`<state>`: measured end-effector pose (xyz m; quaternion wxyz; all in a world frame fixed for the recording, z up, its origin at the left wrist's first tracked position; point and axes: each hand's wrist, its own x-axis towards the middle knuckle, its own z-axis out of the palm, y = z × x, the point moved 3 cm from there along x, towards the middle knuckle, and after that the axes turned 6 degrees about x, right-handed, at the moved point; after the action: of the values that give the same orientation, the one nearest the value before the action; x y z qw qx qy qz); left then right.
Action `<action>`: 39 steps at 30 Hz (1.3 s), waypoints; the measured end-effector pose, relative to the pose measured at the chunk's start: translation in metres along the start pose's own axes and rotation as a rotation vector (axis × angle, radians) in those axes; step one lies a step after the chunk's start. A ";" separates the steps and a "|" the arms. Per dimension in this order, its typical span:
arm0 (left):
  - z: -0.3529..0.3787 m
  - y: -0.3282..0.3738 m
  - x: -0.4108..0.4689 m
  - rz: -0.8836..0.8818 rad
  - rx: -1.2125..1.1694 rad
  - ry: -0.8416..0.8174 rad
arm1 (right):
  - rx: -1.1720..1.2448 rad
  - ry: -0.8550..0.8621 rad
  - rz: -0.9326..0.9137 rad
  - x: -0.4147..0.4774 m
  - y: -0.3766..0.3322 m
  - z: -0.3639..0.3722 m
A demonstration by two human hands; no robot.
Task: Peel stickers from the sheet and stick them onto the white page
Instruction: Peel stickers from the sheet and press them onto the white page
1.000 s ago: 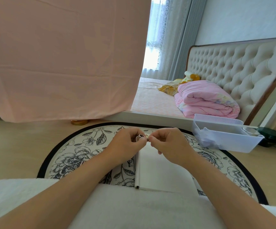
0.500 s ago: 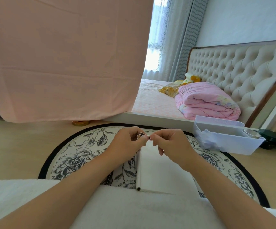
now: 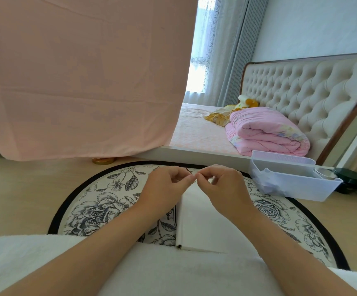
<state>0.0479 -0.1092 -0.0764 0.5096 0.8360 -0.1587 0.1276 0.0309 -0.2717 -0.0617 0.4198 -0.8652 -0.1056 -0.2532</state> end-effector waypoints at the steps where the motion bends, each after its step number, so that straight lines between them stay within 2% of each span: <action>1: 0.000 -0.001 0.001 -0.015 -0.028 -0.004 | -0.012 0.005 -0.026 0.000 0.000 0.000; 4: -0.001 -0.001 0.002 -0.045 -0.079 -0.018 | -0.040 0.007 -0.077 -0.001 0.000 0.000; 8: -0.001 -0.003 0.003 -0.027 -0.032 -0.043 | -0.060 -0.010 -0.093 -0.001 -0.002 0.001; 14: 0.001 -0.005 0.003 -0.012 0.011 -0.084 | 0.130 -0.091 0.102 0.001 0.001 0.003; 18: 0.001 -0.003 0.004 -0.003 -0.026 -0.130 | 0.277 -0.093 0.132 0.001 -0.004 -0.001; 30: 0.001 -0.003 0.003 -0.047 -0.112 -0.133 | 0.289 -0.103 0.164 0.001 -0.007 -0.004; 39: 0.001 -0.003 0.005 0.023 -0.030 -0.110 | 0.260 -0.117 0.202 0.001 -0.004 0.000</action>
<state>0.0534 -0.1090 -0.0775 0.5110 0.8321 -0.1981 0.0851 0.0300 -0.2689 -0.0588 0.5447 -0.8230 -0.0743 -0.1433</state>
